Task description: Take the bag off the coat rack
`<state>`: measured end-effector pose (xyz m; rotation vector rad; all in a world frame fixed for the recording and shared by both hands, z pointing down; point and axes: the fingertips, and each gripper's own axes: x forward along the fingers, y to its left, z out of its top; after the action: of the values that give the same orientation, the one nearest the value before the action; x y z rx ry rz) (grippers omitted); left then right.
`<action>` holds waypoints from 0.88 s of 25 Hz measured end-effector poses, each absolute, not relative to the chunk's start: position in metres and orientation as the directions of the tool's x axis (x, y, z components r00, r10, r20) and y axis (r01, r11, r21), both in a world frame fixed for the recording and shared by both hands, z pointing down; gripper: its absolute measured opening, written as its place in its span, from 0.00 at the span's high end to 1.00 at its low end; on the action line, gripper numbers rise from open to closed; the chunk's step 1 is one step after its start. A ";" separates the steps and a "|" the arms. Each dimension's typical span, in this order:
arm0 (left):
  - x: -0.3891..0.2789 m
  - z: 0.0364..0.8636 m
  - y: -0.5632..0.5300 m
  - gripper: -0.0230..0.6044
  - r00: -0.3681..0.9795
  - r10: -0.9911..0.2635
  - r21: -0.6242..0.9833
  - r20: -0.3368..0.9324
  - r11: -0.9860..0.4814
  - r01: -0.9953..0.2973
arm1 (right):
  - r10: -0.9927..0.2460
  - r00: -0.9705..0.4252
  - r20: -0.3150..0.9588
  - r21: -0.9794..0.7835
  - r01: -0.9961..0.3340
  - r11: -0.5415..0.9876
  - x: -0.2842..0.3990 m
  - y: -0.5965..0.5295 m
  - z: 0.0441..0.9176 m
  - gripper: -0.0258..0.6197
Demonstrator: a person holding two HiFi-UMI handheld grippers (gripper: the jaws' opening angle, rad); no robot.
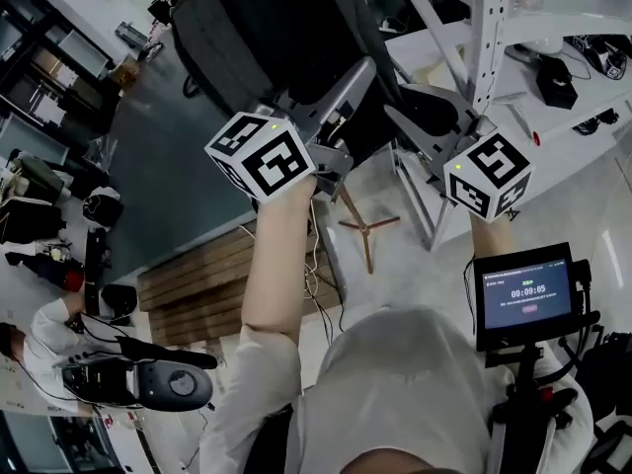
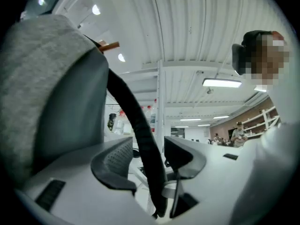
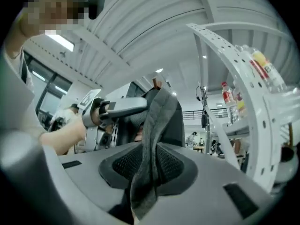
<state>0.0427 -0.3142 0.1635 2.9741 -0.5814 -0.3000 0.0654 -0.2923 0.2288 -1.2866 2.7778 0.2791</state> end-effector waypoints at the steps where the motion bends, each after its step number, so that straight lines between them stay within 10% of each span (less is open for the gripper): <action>1: 0.051 0.161 -0.310 0.64 0.921 -0.351 0.119 -0.168 -0.935 -0.335 | -0.767 -0.632 -0.111 0.193 -0.771 0.607 0.070 -0.290 0.230 0.79; 8: 0.084 0.141 -0.322 0.47 0.919 -0.335 0.165 -0.209 -0.938 -0.304 | -0.693 -0.719 -0.053 0.366 -0.659 0.657 0.048 -0.260 0.237 0.81; 12: 0.079 0.140 -0.326 0.90 0.904 -0.350 0.244 -0.247 -0.925 -0.291 | -0.673 -0.738 -0.054 0.375 -0.639 0.671 0.044 -0.253 0.238 0.81; 22: 0.025 0.153 -0.368 0.91 0.840 -0.430 0.364 -0.332 -0.879 -0.307 | -0.653 -0.735 -0.184 0.400 -0.663 0.633 0.061 -0.222 0.148 0.81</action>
<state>0.0249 -0.3684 0.1530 2.7214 -0.5586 -0.5917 0.0614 -0.2216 0.1477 -1.1352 2.8189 0.7050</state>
